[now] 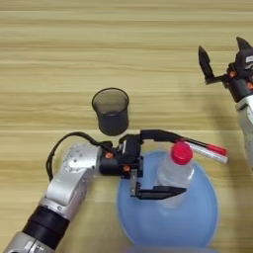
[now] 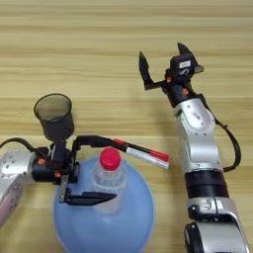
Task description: Move the objects on the table
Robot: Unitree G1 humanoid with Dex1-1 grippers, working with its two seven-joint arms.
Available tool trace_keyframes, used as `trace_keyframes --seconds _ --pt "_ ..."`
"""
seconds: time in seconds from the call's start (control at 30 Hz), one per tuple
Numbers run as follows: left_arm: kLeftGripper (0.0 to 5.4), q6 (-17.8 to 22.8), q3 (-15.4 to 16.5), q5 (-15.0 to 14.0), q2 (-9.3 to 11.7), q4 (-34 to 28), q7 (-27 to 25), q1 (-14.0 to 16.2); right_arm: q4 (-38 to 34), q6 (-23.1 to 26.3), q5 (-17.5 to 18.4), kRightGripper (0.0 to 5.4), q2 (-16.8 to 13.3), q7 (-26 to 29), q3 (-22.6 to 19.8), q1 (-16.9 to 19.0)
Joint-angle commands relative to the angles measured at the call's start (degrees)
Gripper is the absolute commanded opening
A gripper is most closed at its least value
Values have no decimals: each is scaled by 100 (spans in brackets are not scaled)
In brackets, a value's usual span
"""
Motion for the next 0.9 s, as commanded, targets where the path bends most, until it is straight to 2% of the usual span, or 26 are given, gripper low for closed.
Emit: trace_keyframes --seconds 0.03,0.17,0.37,0.67,0.8,0.83,0.9 --pt "537 8 109 -114 17 -395 87 -98 38 -14 43 540 12 27 -49 -28" --pt "537 25 165 -185 12 -716 182 -103 150 -39 41 540 16 23 -68 -41" --pt "537 122 386 -449 -42 -1216 493 -271 326 -76 44 540 53 -41 -113 -58" --pt "537 161 619 -696 -119 -1489 822 -503 845 -246 -68 540 159 -356 -220 -43" --pt "537 123 928 -841 -265 -1506 1172 -700 1115 -350 -87 540 175 -454 -246 -19" --pt "537 75 1063 -822 -358 -1444 1379 -790 1135 -368 -86 540 177 -460 -248 -13" --pt "537 -24 1509 -724 -629 -1189 2136 -1144 1140 -384 -90 540 181 -462 -253 9"
